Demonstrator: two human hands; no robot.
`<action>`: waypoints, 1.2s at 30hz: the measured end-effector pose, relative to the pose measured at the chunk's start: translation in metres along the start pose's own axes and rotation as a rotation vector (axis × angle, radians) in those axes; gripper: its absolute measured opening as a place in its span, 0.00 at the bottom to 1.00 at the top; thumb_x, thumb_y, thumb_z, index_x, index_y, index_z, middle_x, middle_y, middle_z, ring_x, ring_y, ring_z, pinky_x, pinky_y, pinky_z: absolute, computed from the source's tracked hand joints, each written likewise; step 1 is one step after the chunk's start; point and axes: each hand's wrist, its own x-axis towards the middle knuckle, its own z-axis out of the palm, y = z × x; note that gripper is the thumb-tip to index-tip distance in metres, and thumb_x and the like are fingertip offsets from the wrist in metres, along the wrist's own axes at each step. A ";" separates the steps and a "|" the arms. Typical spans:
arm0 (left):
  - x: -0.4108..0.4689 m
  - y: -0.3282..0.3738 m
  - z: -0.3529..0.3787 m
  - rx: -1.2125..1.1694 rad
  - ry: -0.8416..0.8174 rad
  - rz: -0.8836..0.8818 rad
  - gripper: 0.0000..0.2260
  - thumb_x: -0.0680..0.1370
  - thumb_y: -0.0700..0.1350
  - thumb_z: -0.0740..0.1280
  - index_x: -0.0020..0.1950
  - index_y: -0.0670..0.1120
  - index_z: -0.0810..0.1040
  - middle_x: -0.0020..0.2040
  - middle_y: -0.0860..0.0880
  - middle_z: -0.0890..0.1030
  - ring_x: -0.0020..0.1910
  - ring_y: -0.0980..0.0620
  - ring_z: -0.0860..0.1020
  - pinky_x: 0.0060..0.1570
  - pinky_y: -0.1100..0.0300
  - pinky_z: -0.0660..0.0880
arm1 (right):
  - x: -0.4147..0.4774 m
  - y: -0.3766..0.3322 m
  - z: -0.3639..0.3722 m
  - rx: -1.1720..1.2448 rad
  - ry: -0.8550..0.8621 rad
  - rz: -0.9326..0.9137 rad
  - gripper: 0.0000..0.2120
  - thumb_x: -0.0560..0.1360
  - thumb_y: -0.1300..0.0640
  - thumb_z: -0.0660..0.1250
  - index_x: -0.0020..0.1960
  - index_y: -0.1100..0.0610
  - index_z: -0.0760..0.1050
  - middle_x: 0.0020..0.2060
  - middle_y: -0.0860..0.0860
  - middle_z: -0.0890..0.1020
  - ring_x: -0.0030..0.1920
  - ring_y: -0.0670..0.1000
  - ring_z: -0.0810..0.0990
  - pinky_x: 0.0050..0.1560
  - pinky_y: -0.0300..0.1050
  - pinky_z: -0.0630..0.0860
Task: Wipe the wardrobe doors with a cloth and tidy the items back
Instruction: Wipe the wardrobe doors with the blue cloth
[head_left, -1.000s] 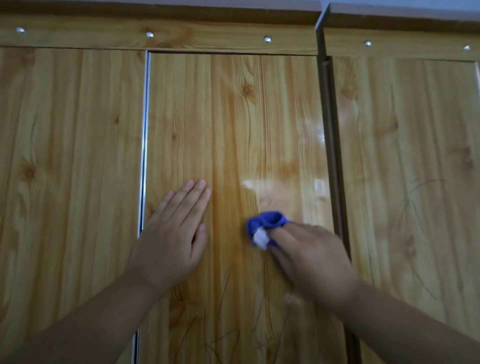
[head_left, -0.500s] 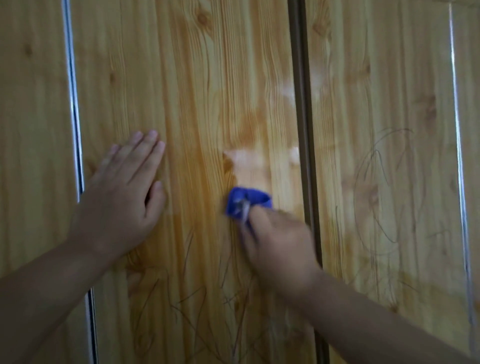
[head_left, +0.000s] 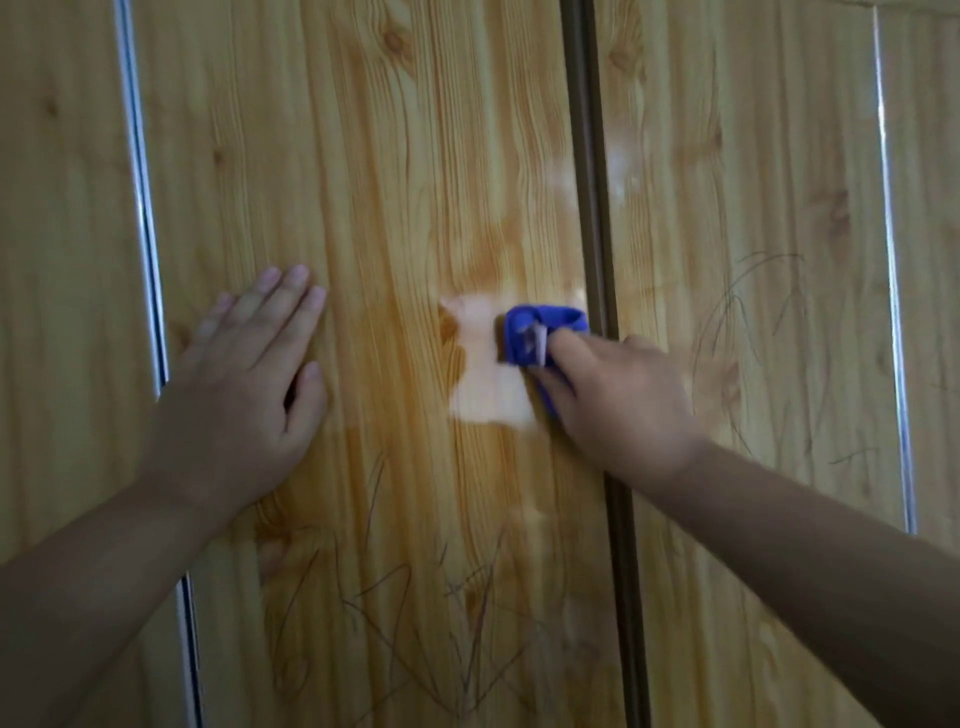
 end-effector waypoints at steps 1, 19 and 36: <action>0.000 0.000 0.000 0.001 0.006 0.000 0.26 0.84 0.45 0.56 0.82 0.40 0.64 0.82 0.42 0.64 0.83 0.47 0.58 0.83 0.46 0.52 | 0.009 0.003 0.000 0.003 0.037 0.034 0.12 0.82 0.53 0.62 0.42 0.57 0.74 0.30 0.49 0.77 0.26 0.51 0.71 0.33 0.50 0.75; -0.033 0.009 -0.039 0.000 -0.174 -0.059 0.23 0.87 0.47 0.55 0.82 0.44 0.63 0.83 0.46 0.65 0.83 0.48 0.59 0.83 0.48 0.52 | -0.063 -0.090 0.015 0.159 -0.138 -0.103 0.08 0.81 0.55 0.63 0.47 0.57 0.75 0.34 0.51 0.80 0.30 0.57 0.77 0.37 0.49 0.66; -0.229 0.019 -0.016 0.120 -0.210 -0.332 0.27 0.87 0.53 0.48 0.85 0.46 0.51 0.85 0.46 0.53 0.85 0.46 0.50 0.82 0.39 0.45 | -0.051 -0.180 0.041 0.152 -0.062 -0.268 0.04 0.78 0.60 0.70 0.51 0.60 0.81 0.38 0.54 0.80 0.29 0.54 0.75 0.30 0.43 0.65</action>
